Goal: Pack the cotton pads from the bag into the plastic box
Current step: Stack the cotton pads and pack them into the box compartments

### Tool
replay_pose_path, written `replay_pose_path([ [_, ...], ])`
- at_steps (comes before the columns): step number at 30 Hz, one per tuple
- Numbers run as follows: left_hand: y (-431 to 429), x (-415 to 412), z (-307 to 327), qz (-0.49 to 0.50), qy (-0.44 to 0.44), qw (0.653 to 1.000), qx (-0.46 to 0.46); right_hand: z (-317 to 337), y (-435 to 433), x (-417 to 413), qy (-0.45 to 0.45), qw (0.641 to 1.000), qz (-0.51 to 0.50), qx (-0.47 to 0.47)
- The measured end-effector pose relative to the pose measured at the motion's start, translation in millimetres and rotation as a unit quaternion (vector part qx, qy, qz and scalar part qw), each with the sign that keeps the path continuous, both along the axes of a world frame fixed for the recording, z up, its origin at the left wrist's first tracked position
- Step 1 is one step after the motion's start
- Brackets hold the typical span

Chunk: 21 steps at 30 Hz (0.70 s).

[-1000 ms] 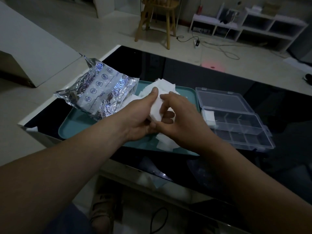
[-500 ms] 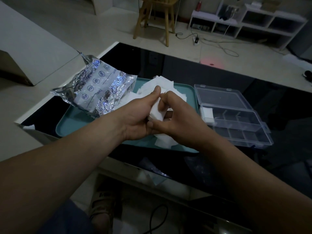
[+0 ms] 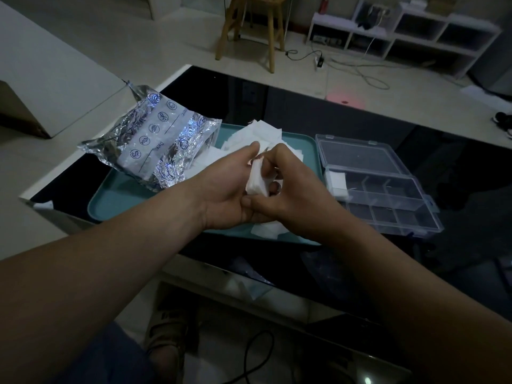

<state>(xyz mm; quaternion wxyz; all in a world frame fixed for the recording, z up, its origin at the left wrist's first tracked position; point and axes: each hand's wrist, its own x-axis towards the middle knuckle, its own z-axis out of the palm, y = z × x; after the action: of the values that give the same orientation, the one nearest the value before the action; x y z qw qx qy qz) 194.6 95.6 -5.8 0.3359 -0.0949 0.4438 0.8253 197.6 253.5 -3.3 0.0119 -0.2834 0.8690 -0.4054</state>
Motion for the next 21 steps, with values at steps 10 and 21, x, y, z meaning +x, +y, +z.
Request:
replay_pose_path([
  [10,11.9,-4.3,2.1,0.162,0.025,0.986,-0.020,6.5,17.3,-0.4,-0.081,0.980,-0.164,-0.076],
  [21,78.3,-11.6,18.6,0.144,0.167,0.944,-0.245,13.3,54.3,-17.9,-0.156,0.959,-0.212,-0.102],
])
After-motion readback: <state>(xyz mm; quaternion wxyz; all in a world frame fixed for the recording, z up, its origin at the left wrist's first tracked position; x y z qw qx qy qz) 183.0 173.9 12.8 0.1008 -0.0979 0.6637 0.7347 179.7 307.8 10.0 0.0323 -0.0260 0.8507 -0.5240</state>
